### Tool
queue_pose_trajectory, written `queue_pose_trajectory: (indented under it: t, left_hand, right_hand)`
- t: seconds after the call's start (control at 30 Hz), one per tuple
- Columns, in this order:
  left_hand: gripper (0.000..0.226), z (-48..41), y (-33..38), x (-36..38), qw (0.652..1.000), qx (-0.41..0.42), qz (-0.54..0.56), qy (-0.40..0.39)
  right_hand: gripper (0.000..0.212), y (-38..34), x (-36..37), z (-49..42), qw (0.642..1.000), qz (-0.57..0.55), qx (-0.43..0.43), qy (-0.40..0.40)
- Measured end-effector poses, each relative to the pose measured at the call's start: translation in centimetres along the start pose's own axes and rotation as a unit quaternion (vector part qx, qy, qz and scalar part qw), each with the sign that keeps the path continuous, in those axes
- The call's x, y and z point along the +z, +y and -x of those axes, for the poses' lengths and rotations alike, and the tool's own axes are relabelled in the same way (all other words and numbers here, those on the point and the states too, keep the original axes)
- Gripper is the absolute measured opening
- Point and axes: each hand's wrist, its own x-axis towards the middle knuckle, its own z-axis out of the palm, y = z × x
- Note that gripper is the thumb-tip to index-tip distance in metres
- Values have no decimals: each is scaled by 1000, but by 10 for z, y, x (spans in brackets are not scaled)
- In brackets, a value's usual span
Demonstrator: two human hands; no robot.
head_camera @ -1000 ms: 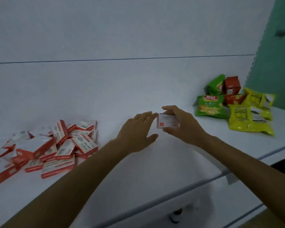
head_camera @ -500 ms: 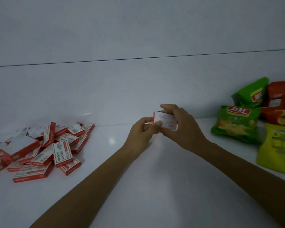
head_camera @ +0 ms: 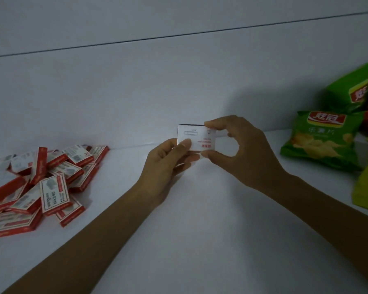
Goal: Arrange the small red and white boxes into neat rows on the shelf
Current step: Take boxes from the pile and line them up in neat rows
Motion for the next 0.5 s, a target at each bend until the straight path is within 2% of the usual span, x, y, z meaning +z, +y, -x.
queue_pose_trajectory:
  t: [0.1,0.27,0.33,0.5]
  left_hand:
    - [24,-1,0,2,999,-15,36,37]
    - [32,-5,6,-5,992,-2,55,110]
    - [26,-5,8,-7,995,27,10,98]
    - [21,5,10,-3,986,130,-102,25]
  right_hand:
    - [51,-3,2,2,1000,-23,6,-15]
    - [42,-12,11,11,997,-60,-8,-55]
    - [48,-12,14,12,997,-44,-23,-51]
    - [79,-11,10,11,997,-32,-46,-61]
